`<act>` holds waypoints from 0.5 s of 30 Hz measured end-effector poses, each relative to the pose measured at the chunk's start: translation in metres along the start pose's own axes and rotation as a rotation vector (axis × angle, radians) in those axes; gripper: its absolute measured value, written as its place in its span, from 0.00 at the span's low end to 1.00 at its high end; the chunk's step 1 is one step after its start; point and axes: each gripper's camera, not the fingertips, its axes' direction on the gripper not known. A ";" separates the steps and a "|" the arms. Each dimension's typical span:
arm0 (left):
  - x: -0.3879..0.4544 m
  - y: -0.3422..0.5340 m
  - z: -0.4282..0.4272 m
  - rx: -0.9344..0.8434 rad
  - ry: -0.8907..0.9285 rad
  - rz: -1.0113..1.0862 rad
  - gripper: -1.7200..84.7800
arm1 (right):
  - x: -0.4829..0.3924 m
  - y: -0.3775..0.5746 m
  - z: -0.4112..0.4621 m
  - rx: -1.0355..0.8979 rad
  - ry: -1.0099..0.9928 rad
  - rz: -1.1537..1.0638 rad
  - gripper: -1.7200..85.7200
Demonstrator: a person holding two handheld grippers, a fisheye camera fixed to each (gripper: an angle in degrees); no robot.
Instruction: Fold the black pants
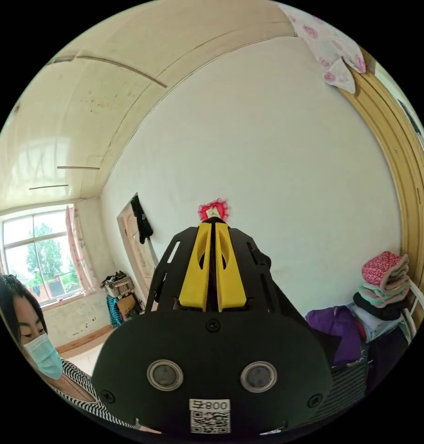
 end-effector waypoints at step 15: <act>0.051 0.089 -0.307 -0.090 -0.533 -0.342 0.03 | -0.125 0.248 0.246 -0.527 -0.434 0.301 0.02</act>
